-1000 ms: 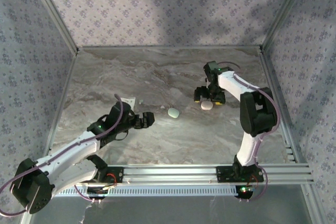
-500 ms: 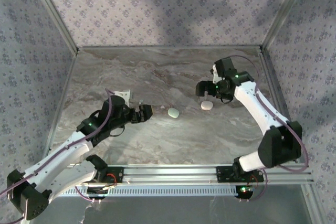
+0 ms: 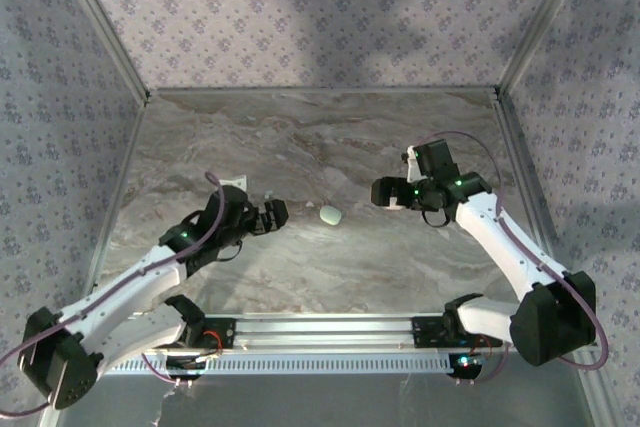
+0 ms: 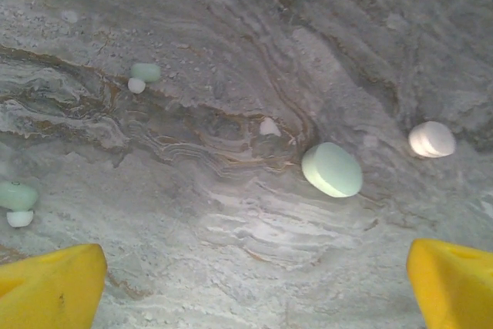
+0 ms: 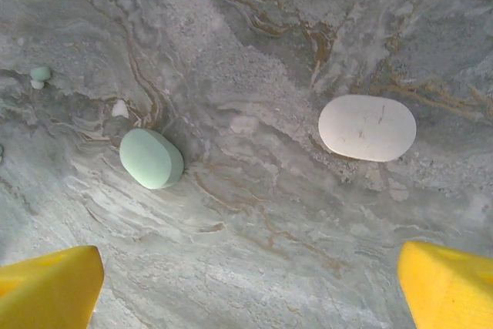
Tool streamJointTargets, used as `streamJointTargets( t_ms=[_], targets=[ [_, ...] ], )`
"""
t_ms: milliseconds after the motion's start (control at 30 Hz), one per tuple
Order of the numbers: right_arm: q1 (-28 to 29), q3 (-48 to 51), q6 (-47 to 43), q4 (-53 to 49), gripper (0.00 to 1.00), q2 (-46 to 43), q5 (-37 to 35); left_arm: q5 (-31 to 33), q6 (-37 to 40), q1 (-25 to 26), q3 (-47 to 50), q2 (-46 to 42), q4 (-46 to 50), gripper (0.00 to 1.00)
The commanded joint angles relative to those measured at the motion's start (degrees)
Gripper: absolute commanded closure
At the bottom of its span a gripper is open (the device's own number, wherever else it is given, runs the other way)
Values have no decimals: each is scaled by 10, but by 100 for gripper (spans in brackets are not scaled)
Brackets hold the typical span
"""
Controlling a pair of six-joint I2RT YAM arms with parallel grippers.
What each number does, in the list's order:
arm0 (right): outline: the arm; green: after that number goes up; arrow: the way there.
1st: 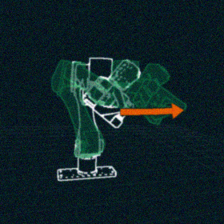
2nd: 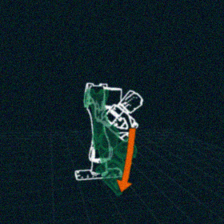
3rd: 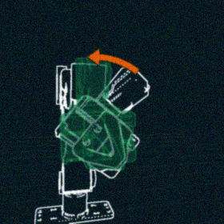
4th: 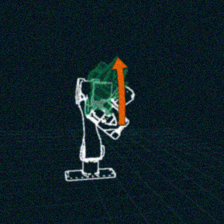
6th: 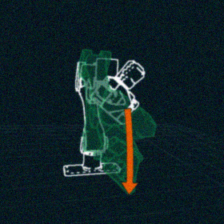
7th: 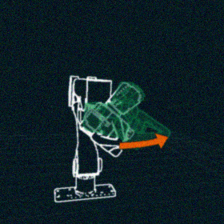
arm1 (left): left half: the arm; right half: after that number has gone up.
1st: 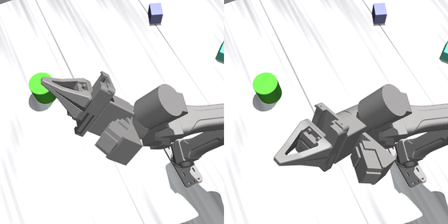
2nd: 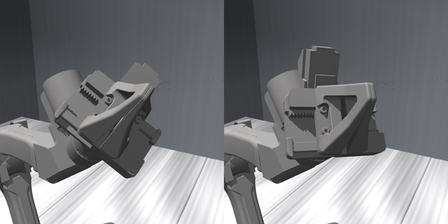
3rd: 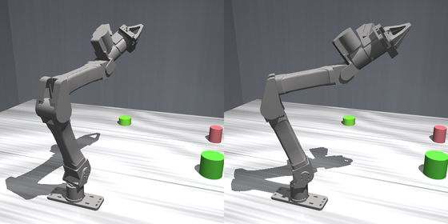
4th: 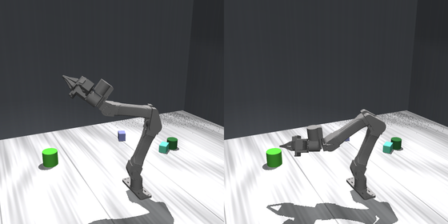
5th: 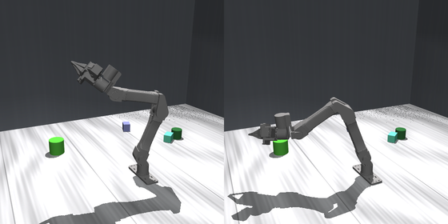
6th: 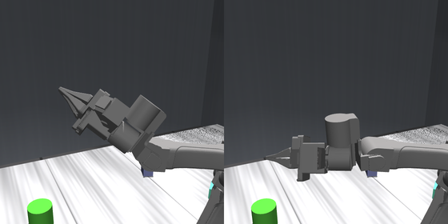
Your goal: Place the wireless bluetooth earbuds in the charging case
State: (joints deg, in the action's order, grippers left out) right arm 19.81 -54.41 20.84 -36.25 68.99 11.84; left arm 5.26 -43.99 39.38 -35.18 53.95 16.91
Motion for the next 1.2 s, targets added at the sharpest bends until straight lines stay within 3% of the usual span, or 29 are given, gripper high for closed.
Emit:
streamJointTargets(
  t_ms=[0,200,300,433,900,1167],
  targets=[
    [1,13,16,35,0,-5,-1,12,14,2,-18,41,-18,0],
    [-5,4,4,55,0,32,13,9,15,-8,-10,75,-43,0],
    [-20,0,-20,71,0,67,78,-23,13,-23,-4,84,-57,0],
    [-9,2,-42,100,3,98,101,-40,12,-41,-2,96,-51,0],
    [103,-116,-130,28,12,221,14,-77,0,-110,24,86,-40,0],
    [132,-187,-158,-23,16,295,-15,-99,-11,-161,54,37,-37,0]
  ],
)
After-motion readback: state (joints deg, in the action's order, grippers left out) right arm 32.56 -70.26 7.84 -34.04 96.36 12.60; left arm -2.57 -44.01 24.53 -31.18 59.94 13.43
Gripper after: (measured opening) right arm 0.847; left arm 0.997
